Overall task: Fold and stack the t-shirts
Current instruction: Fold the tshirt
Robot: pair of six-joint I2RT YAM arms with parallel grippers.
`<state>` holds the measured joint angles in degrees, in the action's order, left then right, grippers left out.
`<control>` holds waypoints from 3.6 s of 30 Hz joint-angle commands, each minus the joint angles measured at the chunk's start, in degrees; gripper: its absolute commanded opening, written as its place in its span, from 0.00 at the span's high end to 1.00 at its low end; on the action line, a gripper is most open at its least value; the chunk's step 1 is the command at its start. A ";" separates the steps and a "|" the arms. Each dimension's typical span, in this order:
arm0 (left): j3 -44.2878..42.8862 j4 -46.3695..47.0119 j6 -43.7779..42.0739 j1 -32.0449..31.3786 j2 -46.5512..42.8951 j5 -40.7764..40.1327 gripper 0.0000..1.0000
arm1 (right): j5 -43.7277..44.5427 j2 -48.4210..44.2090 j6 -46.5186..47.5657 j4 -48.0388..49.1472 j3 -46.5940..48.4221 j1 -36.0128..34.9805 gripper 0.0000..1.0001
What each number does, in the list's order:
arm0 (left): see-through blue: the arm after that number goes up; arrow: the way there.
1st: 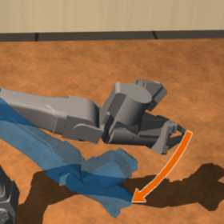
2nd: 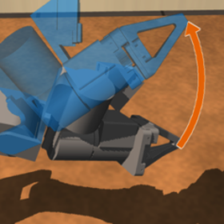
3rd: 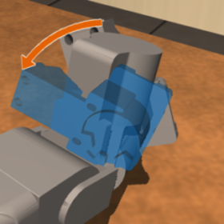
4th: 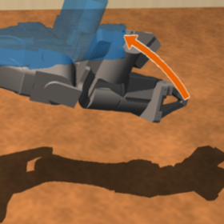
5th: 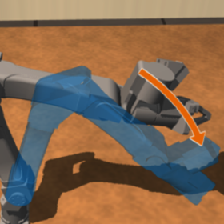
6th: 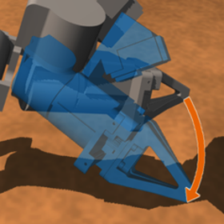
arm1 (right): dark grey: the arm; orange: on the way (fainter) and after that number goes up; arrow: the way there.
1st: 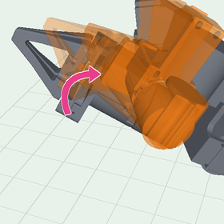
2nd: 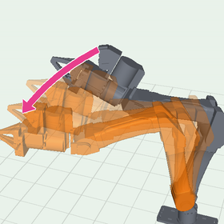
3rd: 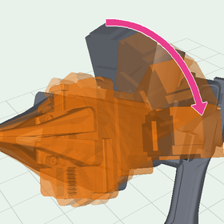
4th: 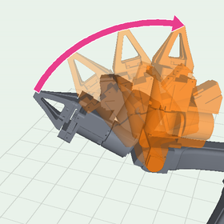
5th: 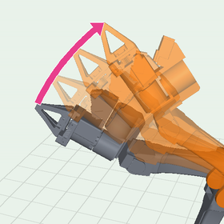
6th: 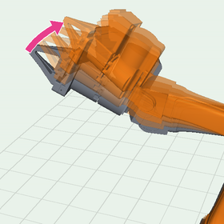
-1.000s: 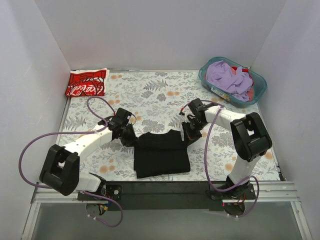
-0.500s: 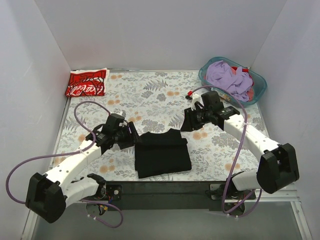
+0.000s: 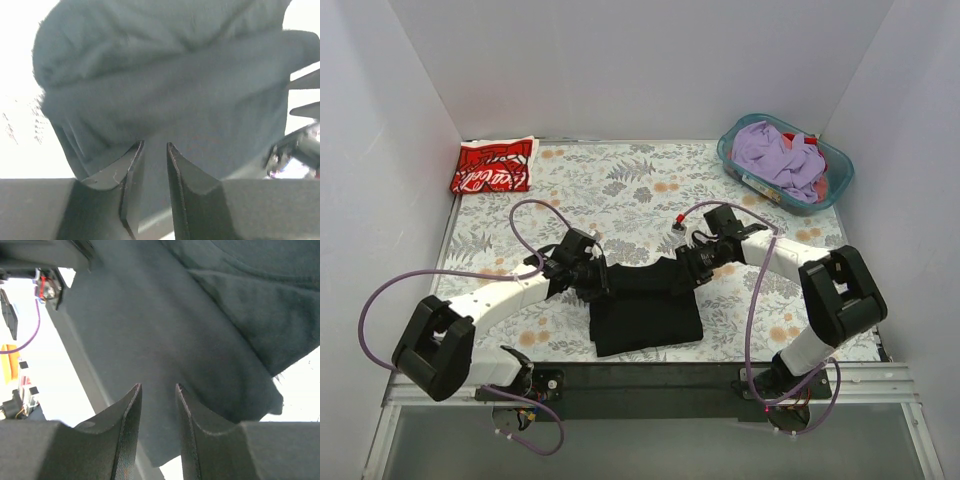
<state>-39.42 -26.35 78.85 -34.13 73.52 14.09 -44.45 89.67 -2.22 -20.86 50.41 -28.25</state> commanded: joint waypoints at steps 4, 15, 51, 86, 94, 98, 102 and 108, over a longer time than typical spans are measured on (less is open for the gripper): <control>-2.24 5.86 1.13 4.50 3.65 -4.34 0.79 | -1.87 5.86 2.04 0.47 4.77 -0.58 0.62; -1.98 6.93 2.54 10.84 12.26 -0.20 0.80 | -1.96 9.03 4.94 -0.76 7.15 -3.65 0.62; -4.00 7.54 3.59 16.99 5.23 6.75 0.64 | -11.53 14.30 -9.47 13.12 17.71 4.96 0.65; -11.92 4.12 7.00 12.09 4.55 5.43 0.45 | -17.78 7.55 -20.63 22.97 2.60 6.63 0.46; 1.88 1.57 9.58 5.74 1.62 9.91 0.62 | -19.63 5.07 -16.60 21.40 -10.86 5.22 0.42; 2.33 -0.37 5.79 6.00 8.56 8.42 0.76 | -13.66 10.78 -13.78 15.53 -10.60 5.40 0.43; 2.59 -2.56 4.47 8.02 14.72 5.70 0.90 | -8.99 16.14 -9.83 12.16 -8.49 7.58 0.44; 1.63 -5.81 1.40 13.56 12.09 -1.06 0.93 | -5.21 12.39 -7.45 10.14 -7.35 10.85 0.45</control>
<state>-37.98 -27.68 84.53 -23.16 86.04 26.35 -60.93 103.79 -15.55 -8.23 41.89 -18.90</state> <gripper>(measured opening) 0.064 0.549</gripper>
